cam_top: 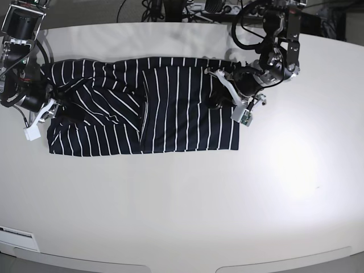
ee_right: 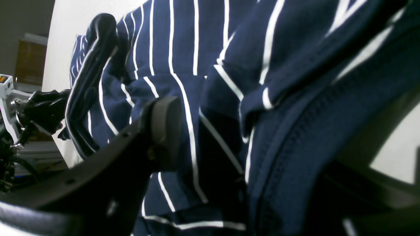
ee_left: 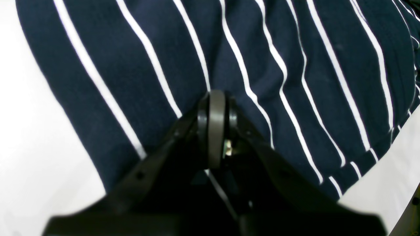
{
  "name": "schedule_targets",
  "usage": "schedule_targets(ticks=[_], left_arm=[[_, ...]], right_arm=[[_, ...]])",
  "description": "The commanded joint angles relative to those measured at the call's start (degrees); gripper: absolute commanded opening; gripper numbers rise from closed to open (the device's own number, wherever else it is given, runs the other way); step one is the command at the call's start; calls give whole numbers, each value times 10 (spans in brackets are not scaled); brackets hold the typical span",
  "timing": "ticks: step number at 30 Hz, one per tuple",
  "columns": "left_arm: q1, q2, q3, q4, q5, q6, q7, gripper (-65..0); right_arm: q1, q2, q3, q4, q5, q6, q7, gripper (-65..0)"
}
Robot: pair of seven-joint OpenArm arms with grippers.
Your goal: Fold the T-shirt properly
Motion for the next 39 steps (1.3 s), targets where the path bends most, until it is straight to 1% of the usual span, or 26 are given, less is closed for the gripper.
schedule_targets(ticks=[1,2,3,4,7,12,15,17,19,25,28,31,33,36,38,39], left_arm=[[0,-4,-2,1,16,7,18,-650],[0,-4,-2,1,15,6,18,-650],[0,-4,-2,1,15,6,18,-650],[0,-4,-2,1,15,7,17,-650],[0,-4,-2,1,12,7,4,-650],[-19,-5,-2,2,-25,6,5,-644],[-34,-4,-2,3,-26,7,6,-572],[-44,-5,-2,4,-26,7,6,-544],[-55,-4,-2,4,-26,7,6,-543],[-75,-5,-5,5,-17,7,10,-543],[-74,-5,-9,5,-17,7,10,-543],[-74,-5,-10,5,-17,7,10,-543],[-73,-4,-10,5,-17,7,10,-543],[-72,-4,-10,5,-17,7,10,-543],[-73,-4,-10,5,-18,7,10,-543],[-73,-4,-9,5,-19,7,10,-543]], right_arm=[[0,7,-1,2,-28,-2,-19,-318],[1,7,-1,2,-31,-2,-20,-327],[1,7,-1,2,-31,-2,-19,-356],[1,8,-1,2,-31,-2,-18,-412],[1,10,-1,2,-31,-2,-18,-650],[4,26,-1,18,-49,-2,-15,-650],[6,36,-1,42,-101,-19,4,-650],[5,43,-1,60,-138,-26,24,-650],[6,52,-1,79,-175,-39,42,-650],[11,86,-1,141,-264,-75,63,-650],[11,111,-1,168,-308,-108,72,-650],[11,136,-1,201,-338,-137,85,-650],[11,149,-1,235,-353,-159,84,-650],[11,163,-1,290,-352,-199,79,-650],[11,162,-1,327,-331,-221,75,-650],[11,160,-1,342,-311,-223,75,-650]])
